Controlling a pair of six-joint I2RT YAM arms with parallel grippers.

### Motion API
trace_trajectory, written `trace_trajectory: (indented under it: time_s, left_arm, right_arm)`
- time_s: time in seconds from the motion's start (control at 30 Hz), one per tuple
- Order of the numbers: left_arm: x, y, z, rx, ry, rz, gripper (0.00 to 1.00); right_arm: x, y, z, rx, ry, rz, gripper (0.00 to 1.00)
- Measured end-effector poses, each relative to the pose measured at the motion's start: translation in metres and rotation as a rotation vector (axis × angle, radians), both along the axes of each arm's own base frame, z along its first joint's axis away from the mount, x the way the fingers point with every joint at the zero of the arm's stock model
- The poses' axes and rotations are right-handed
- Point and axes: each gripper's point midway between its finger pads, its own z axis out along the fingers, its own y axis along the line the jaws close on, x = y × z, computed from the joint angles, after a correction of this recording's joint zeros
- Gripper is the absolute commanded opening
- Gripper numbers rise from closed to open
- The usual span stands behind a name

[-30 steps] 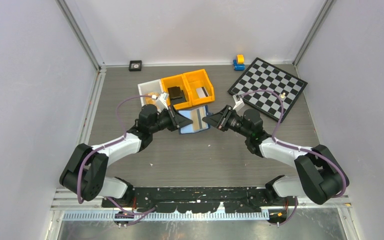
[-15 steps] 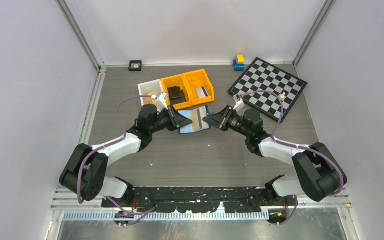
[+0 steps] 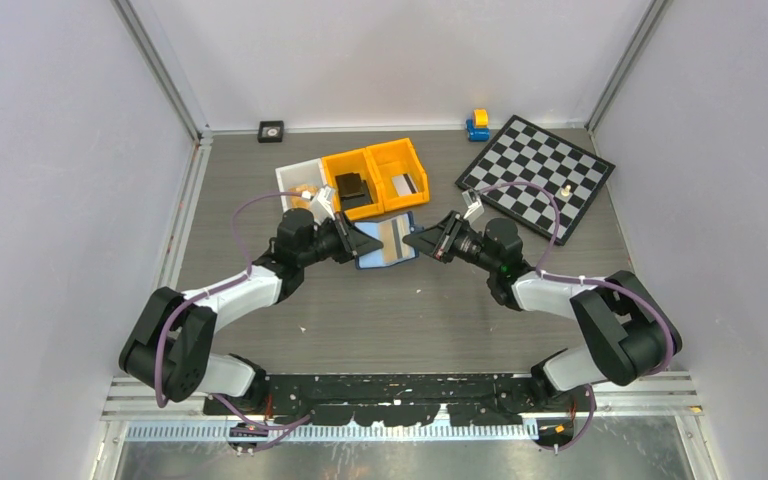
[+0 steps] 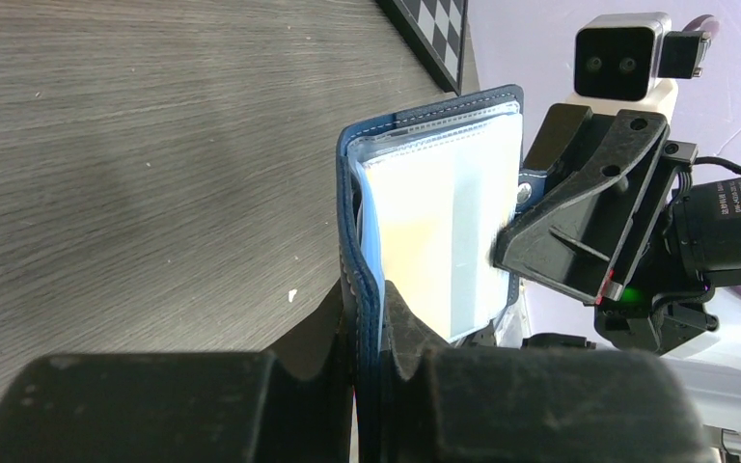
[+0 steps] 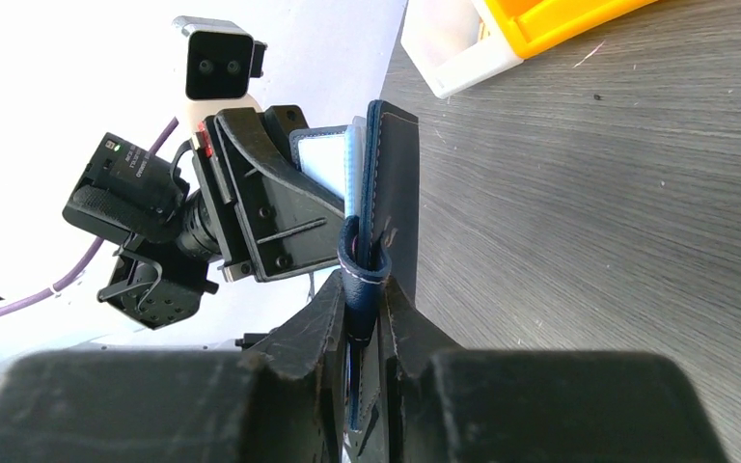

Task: Take the credit cards out of the card holder
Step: Remove the credit card from the card holder.

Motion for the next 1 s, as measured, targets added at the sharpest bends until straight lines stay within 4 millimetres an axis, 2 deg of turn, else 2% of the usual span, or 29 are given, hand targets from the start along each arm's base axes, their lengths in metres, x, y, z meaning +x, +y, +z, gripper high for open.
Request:
trace_trajectory:
  time_s: [0.13, 0.33, 0.4, 0.53, 0.63, 1.0]
  left_arm:
    - [-0.0001, 0.0000, 0.0000, 0.000, 0.000, 0.000, 0.00]
    - [-0.0002, -0.0001, -0.0001, 0.000, 0.001, -0.001, 0.00]
    - [-0.0002, -0.0001, -0.0001, 0.000, 0.001, -0.001, 0.00]
    - [-0.0001, 0.0000, -0.0002, 0.000, 0.000, 0.000, 0.00]
    - [-0.0002, 0.0000, -0.0003, 0.001, 0.001, 0.000, 0.00]
    - [-0.0001, 0.0000, -0.0003, 0.001, 0.002, -0.001, 0.00]
  right_arm:
    - [-0.0013, 0.0006, 0.0011, 0.003, -0.003, 0.008, 0.25]
    - [-0.0050, 0.0033, 0.0058, 0.017, -0.014, 0.031, 0.25]
    - [-0.0052, 0.0037, 0.0064, 0.019, -0.014, 0.033, 0.21]
    - [-0.0052, 0.0036, 0.0057, 0.018, -0.011, 0.032, 0.19]
    - [-0.0052, 0.0036, 0.0053, 0.017, -0.009, 0.031, 0.07]
    - [-0.0084, 0.0082, 0.0075, 0.014, -0.028, 0.047, 0.01]
